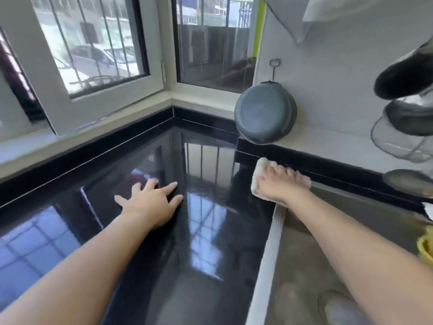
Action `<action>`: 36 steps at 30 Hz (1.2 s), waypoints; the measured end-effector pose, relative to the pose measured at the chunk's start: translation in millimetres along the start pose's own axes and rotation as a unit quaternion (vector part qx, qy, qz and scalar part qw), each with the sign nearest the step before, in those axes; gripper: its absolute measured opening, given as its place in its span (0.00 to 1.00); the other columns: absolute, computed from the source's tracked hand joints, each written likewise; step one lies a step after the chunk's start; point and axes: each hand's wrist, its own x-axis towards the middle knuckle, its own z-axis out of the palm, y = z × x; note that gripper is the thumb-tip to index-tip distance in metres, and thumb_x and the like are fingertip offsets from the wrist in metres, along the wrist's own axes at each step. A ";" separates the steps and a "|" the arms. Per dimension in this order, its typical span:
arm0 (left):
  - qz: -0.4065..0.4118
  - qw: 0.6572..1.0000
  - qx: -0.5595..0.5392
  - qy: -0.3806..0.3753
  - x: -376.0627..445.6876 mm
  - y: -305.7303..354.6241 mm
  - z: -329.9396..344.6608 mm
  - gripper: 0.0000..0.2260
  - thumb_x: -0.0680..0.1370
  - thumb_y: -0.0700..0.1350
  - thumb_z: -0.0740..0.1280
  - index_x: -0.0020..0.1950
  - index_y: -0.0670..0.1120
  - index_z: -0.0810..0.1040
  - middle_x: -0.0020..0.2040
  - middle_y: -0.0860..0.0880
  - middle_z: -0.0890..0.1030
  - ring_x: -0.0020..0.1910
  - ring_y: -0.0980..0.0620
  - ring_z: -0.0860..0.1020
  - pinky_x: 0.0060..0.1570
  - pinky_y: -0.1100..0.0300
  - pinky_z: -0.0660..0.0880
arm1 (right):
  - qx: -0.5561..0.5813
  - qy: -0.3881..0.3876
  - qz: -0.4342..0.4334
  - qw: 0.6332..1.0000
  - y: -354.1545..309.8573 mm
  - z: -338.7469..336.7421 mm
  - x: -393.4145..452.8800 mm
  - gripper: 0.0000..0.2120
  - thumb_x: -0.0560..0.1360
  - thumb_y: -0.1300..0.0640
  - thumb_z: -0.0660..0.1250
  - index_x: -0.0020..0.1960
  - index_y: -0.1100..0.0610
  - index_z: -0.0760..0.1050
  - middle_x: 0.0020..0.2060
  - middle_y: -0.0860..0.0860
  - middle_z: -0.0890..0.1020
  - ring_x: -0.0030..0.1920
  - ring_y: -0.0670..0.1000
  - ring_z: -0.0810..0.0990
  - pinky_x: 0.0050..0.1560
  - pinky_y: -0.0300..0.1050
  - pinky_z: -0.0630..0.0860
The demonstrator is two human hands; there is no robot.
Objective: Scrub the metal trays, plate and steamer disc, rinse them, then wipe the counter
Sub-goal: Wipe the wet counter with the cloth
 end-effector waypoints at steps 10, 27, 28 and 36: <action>0.002 0.985 0.084 0.152 114.9 -63.2 -30.5 0.13 0.83 0.55 0.59 0.62 0.57 0.81 0.56 0.50 0.80 0.53 0.44 0.80 0.40 0.53 0.73 | 0.030 0.027 -0.170 0.985 -192.5 3.0 133.4 0.28 0.79 0.45 0.51 0.76 0.55 0.62 0.73 0.60 0.65 0.73 0.62 0.62 0.75 0.58 0.55; -0.083 0.994 -0.009 0.073 128.4 -108.7 -73.2 0.14 0.77 0.43 0.61 0.56 0.50 0.84 0.56 0.40 0.82 0.53 0.35 0.80 0.48 0.52 0.73 | 0.021 0.005 -0.349 0.937 -306.4 17.9 117.9 0.28 0.81 0.42 0.48 0.80 0.47 0.55 0.77 0.54 0.61 0.77 0.59 0.57 0.76 0.57 0.53; -0.103 0.990 -0.005 0.099 110.3 -117.6 -79.9 0.13 0.77 0.42 0.61 0.52 0.50 0.84 0.53 0.41 0.83 0.51 0.35 0.81 0.48 0.52 0.74 | 0.015 -0.007 -0.404 0.915 -310.3 22.2 79.3 0.29 0.80 0.41 0.47 0.80 0.46 0.55 0.77 0.54 0.61 0.77 0.59 0.56 0.76 0.57 0.53; -0.192 0.974 -0.084 0.088 -15.4 -143.3 -75.3 0.12 0.67 0.42 0.58 0.39 0.52 0.80 0.36 0.51 0.84 0.42 0.44 0.81 0.48 0.53 0.79 | -0.035 0.144 -0.294 0.944 -194.0 -17.2 42.3 0.14 0.73 0.48 0.50 0.55 0.48 0.67 0.46 0.48 0.79 0.51 0.55 0.82 0.55 0.54 0.68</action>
